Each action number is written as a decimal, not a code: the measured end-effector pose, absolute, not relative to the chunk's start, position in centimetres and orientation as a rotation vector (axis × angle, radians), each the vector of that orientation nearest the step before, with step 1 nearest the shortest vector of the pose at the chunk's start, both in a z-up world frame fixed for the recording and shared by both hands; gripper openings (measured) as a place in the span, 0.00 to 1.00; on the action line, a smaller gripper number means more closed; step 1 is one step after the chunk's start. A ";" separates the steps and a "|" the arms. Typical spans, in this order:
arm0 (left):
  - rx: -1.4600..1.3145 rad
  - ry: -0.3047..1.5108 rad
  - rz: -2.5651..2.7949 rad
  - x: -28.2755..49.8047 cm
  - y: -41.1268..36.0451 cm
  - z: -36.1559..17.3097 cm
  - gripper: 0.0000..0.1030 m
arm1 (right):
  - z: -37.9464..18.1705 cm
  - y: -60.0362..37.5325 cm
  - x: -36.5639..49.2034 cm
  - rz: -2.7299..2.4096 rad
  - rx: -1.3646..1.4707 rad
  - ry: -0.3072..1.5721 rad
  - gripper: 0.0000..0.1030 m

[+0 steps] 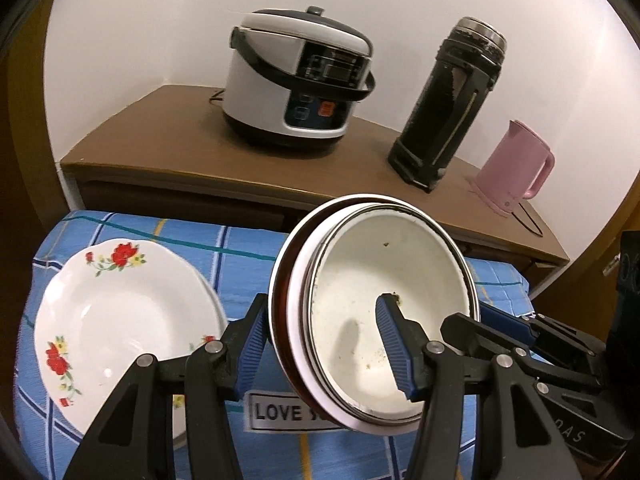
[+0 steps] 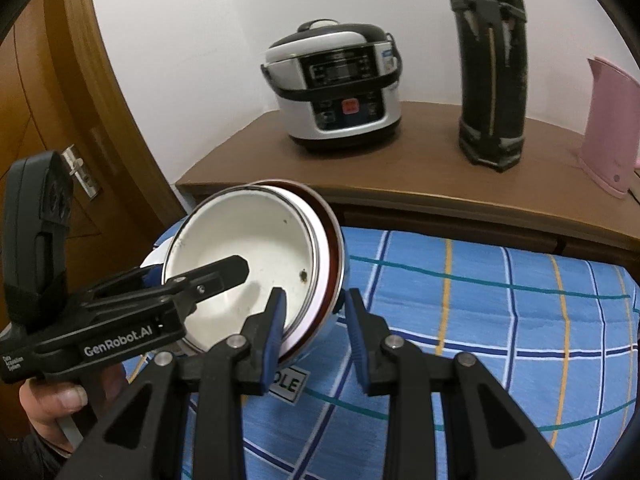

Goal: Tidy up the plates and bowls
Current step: 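Carry the nested bowls with both grippers toward the red-flower plate stack, then lower the nested bowls onto the red-flower plates and open both grippers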

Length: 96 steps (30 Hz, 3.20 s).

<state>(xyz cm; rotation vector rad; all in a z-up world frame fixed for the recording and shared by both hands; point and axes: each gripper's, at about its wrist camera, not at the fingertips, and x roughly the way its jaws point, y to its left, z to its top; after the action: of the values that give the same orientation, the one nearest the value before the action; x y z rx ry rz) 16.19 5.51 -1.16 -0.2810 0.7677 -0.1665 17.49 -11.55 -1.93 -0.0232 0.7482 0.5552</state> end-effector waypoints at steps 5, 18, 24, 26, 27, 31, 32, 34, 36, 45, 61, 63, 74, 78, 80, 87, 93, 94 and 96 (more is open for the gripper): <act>-0.285 0.767 -0.135 15.9 6.9 -1.2 0.55 | -2.2 -9.9 17.6 0.585 -0.040 0.752 0.30; -0.326 0.756 -0.053 14.8 11.4 -1.2 0.55 | -2.0 -5.0 17.6 0.658 -0.091 0.753 0.30; -0.349 0.750 -0.008 14.0 13.8 -1.2 0.55 | -1.9 -2.2 17.4 0.700 -0.124 0.754 0.30; -0.355 0.745 0.009 13.7 14.7 -1.1 0.55 | -1.9 -1.1 17.3 0.716 -0.138 0.758 0.30; -0.358 0.743 0.020 13.5 15.2 -1.0 0.55 | -2.0 -0.6 17.4 0.727 -0.144 0.765 0.30; -0.354 0.749 0.062 13.2 16.7 -1.1 0.55 | -2.5 1.3 17.3 0.758 -0.173 0.786 0.30; -0.353 0.752 0.069 13.2 16.9 -1.1 0.55 | -2.7 1.6 17.2 0.762 -0.178 0.789 0.30; -0.355 0.760 0.080 13.1 17.5 -1.2 0.55 | -2.9 2.2 17.2 0.773 -0.185 0.798 0.30; -0.354 0.765 0.090 13.1 17.9 -1.4 0.55 | -3.2 2.7 17.1 0.783 -0.191 0.807 0.30; -0.366 0.798 0.113 13.3 19.2 -2.7 0.55 | -4.9 4.1 17.7 0.797 -0.203 0.841 0.30; -0.360 0.853 0.130 13.7 19.4 -3.9 0.55 | -5.5 4.7 18.2 0.810 -0.215 0.862 0.30; -0.366 0.865 0.123 13.7 19.5 -4.2 0.55 | -5.6 4.7 18.3 0.809 -0.215 0.863 0.30; -0.379 0.908 0.112 14.0 19.5 -5.2 0.55 | -5.4 4.7 18.2 0.812 -0.204 0.850 0.30; -0.386 0.920 0.111 14.2 19.6 -5.4 0.55 | -5.5 4.6 18.2 0.815 -0.202 0.852 0.30; -0.386 0.922 0.112 14.2 19.7 -5.5 0.55 | -5.7 4.6 18.3 0.816 -0.200 0.856 0.30; -0.373 0.928 0.112 14.4 19.6 -5.5 0.55 | -5.7 4.6 18.5 0.817 -0.192 0.867 0.30; -0.353 0.935 0.111 14.7 19.4 -5.5 0.55 | -5.9 4.6 18.9 0.820 -0.179 0.878 0.30; -0.353 0.935 0.109 14.7 19.4 -5.5 0.55 | -6.0 4.6 19.1 0.820 -0.174 0.882 0.30; -0.350 0.936 0.104 14.9 19.4 -5.5 0.55 | -6.1 4.5 19.3 0.817 -0.164 0.888 0.30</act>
<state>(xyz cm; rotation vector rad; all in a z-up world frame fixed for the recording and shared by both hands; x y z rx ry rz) 14.92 19.44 -5.50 -0.3505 0.9356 0.1042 19.33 4.53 -6.15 -0.1638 0.8883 0.8174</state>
